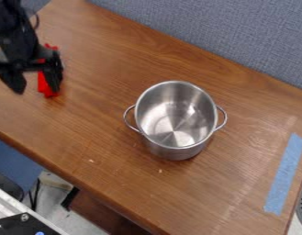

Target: Put the red object in the metal pot

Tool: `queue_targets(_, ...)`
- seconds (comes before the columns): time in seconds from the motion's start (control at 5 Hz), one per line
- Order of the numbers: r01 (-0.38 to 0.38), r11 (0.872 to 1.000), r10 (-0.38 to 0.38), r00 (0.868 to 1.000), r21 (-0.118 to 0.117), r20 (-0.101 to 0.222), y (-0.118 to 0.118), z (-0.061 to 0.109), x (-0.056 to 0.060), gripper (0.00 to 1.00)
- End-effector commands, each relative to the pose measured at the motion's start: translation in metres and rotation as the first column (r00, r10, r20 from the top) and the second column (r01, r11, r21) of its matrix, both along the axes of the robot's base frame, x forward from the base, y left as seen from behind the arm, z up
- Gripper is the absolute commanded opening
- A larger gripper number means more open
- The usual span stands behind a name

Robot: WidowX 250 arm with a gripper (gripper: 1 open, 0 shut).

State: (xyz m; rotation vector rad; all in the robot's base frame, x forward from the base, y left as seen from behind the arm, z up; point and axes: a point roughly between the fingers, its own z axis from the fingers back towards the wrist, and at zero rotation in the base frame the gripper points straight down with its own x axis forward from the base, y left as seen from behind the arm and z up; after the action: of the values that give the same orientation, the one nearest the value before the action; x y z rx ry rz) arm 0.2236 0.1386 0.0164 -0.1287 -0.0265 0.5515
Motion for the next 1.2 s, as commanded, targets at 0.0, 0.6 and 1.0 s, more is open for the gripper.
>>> queue_targets(0.0,-0.215,0.977,0.214,0.974,0.010,0.072,0.003,0.000,-0.006,1.00)
queue_targets(0.6,0.091,0.996,-0.093,0.993,0.024,0.066,-0.003,0.022,0.039,1.00)
queue_targets(1.0,0.232,0.973,-0.233,0.968,0.021,0.099,0.008,0.104,0.055,0.00)
